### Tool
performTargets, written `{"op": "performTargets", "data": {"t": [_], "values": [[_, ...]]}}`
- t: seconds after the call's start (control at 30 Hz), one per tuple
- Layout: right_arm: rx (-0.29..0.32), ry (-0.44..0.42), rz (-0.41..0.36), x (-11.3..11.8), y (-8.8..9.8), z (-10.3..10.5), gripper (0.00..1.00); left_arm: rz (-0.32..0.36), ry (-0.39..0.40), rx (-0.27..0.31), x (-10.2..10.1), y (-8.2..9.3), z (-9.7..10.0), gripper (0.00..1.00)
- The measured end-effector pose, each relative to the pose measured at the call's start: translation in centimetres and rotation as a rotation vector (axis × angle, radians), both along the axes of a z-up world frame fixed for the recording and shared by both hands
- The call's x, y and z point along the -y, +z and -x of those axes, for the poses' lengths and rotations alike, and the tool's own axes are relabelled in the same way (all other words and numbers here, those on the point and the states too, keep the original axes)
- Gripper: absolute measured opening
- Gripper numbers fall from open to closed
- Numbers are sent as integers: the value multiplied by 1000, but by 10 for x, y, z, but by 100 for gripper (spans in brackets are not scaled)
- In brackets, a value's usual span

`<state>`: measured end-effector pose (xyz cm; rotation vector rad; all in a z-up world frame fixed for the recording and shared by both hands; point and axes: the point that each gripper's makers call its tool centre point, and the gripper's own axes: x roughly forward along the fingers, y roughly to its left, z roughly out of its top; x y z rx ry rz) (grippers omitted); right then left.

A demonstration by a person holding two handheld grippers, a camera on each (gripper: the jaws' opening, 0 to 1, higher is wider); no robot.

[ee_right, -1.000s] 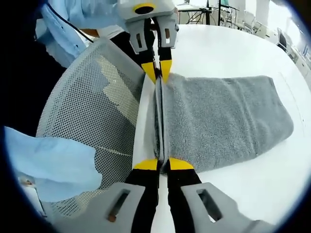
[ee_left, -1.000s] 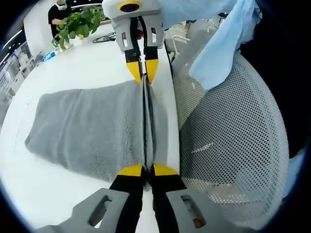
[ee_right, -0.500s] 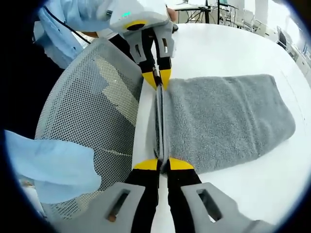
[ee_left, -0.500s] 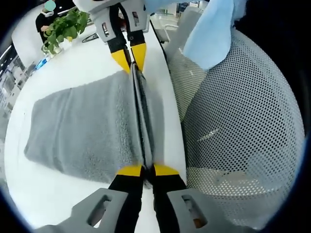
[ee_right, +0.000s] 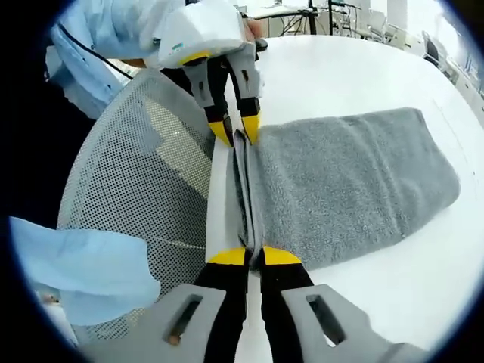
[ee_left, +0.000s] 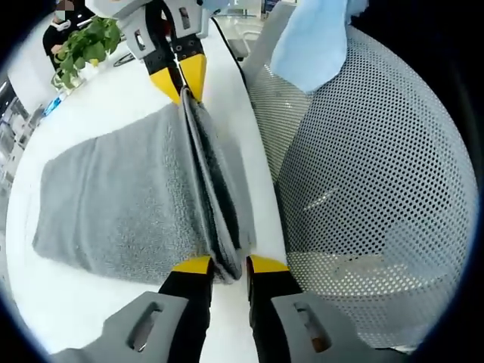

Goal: Fold the towel on the table until its edges align and the towel forms a compact rectangular stack.

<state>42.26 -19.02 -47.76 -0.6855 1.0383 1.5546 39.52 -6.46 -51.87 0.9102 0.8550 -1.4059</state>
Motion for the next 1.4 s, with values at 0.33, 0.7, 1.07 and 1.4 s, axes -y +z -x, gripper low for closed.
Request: {"op": "performTargets", "data": {"t": [0.33, 0.7, 1.07, 1.4], "values": [[-22, -24, -1, -1, 1, -1, 3, -7, -33, 38, 0, -3, -7, 11], [-16, -27, 0, 0, 1, 0, 3, -2, 23, 11, 2, 0, -7, 5], [-16, -31, -3, 1, 3, -1, 3, 24, 105, -52, 2, 11, -8, 1], [-8, -43, -22, 4, 13, -3, 3, 57, 132, -66, 3, 26, -8, 1]]}}
